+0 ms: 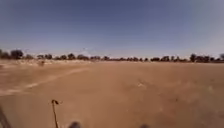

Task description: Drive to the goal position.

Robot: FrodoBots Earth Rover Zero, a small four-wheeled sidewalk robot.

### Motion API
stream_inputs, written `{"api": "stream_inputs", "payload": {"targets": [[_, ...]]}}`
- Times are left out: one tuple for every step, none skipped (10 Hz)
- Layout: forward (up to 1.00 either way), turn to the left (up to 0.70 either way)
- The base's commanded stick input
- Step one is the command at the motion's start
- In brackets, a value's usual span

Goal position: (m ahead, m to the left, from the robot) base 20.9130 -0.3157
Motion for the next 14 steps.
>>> {"api": "stream_inputs", "payload": {"targets": [[0.7,0.0],[0.7,0.0],[0.7,0.0],[0.7,0.0],[0.7,0.0],[0.7,0.0],[0.7,0.0],[0.7,0.0],[0.7,0.0],[0.7,0.0],[0.7,0.0],[0.7,0.0],[0.7,0.0],[0.7,0.0]]}}
